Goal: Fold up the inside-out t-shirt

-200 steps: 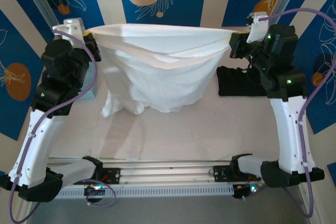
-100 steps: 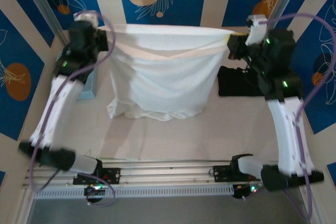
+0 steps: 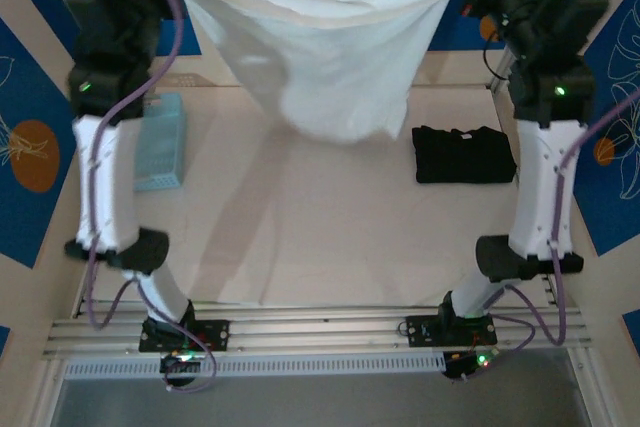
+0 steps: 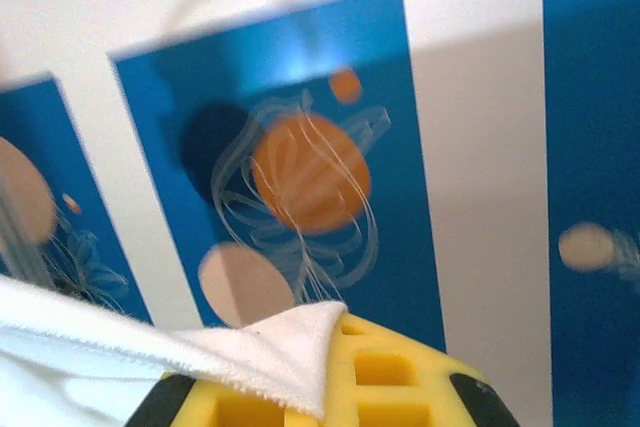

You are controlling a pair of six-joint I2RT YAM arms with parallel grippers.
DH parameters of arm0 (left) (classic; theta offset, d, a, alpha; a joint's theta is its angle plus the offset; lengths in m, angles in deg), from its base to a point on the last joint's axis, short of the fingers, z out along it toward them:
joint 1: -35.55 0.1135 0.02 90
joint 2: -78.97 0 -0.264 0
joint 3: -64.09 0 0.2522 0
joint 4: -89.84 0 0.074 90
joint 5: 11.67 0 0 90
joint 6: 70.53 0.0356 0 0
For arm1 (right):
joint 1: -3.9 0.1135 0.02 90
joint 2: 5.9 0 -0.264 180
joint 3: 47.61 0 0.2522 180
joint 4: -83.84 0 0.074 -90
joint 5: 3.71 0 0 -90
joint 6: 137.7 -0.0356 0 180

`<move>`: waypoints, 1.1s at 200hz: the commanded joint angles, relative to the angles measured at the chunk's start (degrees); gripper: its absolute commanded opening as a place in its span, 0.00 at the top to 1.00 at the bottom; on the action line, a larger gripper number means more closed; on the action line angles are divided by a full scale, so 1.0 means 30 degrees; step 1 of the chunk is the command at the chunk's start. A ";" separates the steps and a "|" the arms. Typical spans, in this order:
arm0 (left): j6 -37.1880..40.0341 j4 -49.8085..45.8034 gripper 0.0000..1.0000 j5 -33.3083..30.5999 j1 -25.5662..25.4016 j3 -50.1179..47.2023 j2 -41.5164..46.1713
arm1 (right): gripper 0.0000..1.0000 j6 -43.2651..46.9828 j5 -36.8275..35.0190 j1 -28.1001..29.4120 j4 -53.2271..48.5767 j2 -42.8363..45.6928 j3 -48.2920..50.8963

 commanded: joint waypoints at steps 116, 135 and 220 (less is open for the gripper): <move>-0.9073 0.3069 1.00 0.7453 -0.1153 -3.7630 2.0983 | 1.00 -0.2082 0.4227 0.1439 0.1000 1.1202 2.7204; -0.9288 0.2873 1.00 0.7651 -0.2086 -3.9107 2.0661 | 1.00 -0.2057 0.4356 0.1971 0.1099 1.1080 2.8733; -0.5762 0.3746 0.20 0.2187 -0.6158 -3.6272 1.8136 | 1.00 -0.1229 0.5203 0.2197 -0.0510 1.0562 2.7653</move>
